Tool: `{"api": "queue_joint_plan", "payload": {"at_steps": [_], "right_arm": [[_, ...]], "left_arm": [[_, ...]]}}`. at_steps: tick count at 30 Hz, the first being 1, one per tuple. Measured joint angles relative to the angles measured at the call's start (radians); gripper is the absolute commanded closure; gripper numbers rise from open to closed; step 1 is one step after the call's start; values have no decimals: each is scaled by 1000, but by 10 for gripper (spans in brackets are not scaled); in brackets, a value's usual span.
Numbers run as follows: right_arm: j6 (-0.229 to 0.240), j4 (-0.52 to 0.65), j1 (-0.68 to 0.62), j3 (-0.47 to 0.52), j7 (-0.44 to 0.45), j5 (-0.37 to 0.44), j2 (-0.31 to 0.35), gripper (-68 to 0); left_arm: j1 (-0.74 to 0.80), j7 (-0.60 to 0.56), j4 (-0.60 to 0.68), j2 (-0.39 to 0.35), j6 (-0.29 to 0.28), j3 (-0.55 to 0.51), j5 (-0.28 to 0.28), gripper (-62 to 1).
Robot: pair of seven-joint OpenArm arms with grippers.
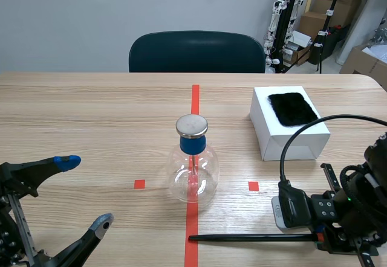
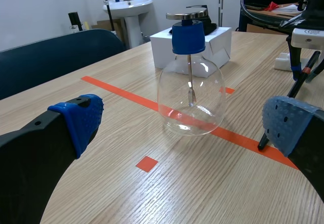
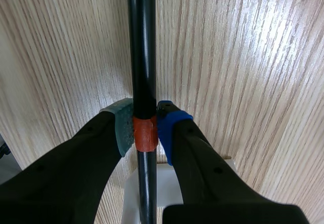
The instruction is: Do the electroscope experiment. pick up the black charging rod
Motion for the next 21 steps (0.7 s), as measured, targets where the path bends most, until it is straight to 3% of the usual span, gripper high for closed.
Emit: {"api": "queue_joint_plan", "payload": {"at_steps": [5, 10, 12, 21], "right_arm": [[0, 0, 0, 0, -8, 0, 0, -13], [0, 0, 0, 0, -16, 0, 0, -181], [0, 0, 0, 0, -16, 0, 0, -218], [0, 61, 0, 0, -19, 27, 39, -220]], "left_arm": [[0, 0, 0, 0, 0, 0, 0, -623], [0, 0, 0, 0, 0, 0, 0, -623], [0, 0, 0, 0, 0, 0, 0, -623], [0, 0, 0, 0, 0, 0, 0, -623]]}}
